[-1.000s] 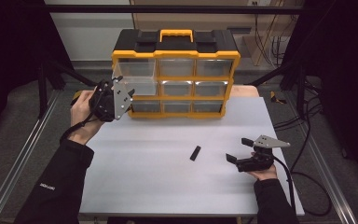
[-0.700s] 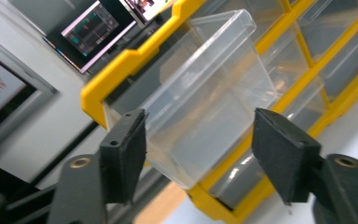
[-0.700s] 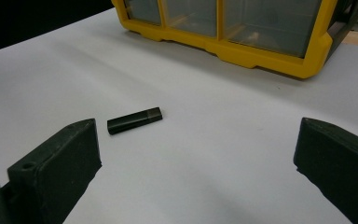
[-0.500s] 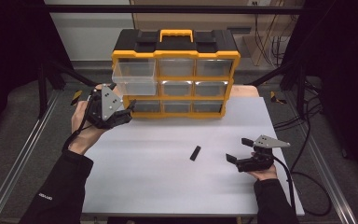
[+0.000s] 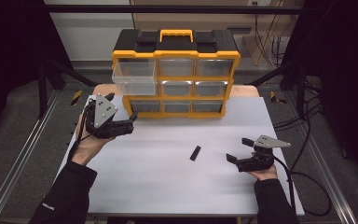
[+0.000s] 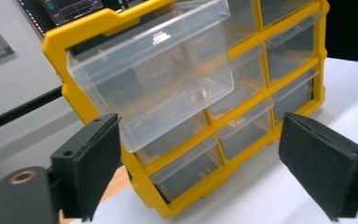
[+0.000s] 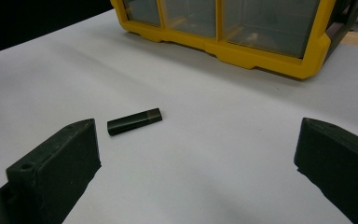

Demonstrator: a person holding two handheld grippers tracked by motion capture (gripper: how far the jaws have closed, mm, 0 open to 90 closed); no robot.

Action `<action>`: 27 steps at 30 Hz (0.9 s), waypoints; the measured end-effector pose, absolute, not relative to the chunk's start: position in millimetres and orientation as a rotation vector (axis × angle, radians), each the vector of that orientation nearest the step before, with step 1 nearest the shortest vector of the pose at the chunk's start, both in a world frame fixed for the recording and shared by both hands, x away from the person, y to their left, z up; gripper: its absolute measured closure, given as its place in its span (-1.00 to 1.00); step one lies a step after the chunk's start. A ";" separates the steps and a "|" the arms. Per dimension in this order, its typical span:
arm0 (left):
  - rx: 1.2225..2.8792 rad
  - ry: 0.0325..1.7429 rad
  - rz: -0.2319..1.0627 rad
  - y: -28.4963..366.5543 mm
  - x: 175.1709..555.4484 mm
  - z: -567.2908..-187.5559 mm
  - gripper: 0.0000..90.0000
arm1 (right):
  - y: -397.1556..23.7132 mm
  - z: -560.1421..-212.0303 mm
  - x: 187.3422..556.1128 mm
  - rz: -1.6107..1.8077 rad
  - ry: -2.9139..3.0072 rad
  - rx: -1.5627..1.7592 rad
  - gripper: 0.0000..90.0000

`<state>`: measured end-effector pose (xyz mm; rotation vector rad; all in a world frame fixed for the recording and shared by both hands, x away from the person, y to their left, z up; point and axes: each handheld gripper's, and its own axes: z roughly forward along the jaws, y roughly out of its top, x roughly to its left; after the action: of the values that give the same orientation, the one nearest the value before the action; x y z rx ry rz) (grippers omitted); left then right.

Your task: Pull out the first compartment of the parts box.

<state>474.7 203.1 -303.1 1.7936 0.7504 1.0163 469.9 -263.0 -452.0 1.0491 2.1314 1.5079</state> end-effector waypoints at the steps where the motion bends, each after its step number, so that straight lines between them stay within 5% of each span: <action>1: 1.790 0.754 1.008 203.6 474.3 -304.9 -0.77 | -263.0 -452.0 469.9 1.509 2.131 1.049 -0.99; 27: 1.738 0.876 0.798 208.4 472.6 -360.2 -1.00 | -262.9 -453.0 470.2 1.499 2.142 1.047 -0.99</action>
<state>472.6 208.4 -360.2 1.7383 0.8757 0.7983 470.2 -262.9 -453.0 1.0466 2.1422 1.4992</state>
